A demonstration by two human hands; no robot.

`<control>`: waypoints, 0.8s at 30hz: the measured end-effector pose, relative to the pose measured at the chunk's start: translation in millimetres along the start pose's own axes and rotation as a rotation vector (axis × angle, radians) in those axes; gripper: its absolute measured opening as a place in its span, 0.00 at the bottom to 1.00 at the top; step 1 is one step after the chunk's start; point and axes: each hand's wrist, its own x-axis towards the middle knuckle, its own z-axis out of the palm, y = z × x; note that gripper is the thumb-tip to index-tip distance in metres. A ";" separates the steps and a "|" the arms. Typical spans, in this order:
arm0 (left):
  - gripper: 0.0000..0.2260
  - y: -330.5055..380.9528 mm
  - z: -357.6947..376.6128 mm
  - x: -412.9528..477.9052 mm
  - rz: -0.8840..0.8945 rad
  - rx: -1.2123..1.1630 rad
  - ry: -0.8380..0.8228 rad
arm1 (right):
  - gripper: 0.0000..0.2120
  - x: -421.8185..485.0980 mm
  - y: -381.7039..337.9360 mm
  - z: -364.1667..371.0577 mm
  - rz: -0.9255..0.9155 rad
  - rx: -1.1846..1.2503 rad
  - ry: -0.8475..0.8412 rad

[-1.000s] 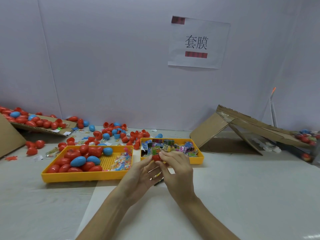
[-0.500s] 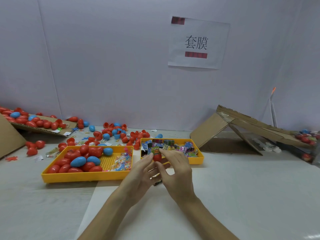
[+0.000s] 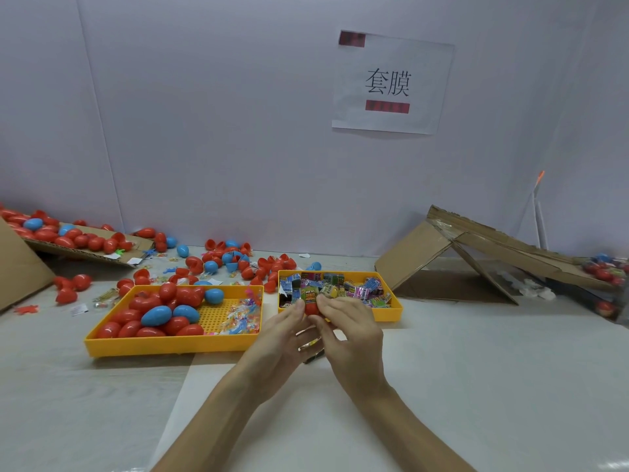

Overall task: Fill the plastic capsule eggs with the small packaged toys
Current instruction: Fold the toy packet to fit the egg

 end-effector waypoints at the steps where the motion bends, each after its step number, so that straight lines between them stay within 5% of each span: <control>1: 0.19 -0.2 -0.1 0.0 -0.003 -0.005 -0.006 | 0.13 -0.1 -0.5 -0.4 0.005 0.004 -0.005; 24: 0.23 -3.0 0.6 1.7 -0.043 0.017 -0.013 | 0.15 1.0 -3.0 -0.8 0.055 0.003 -0.061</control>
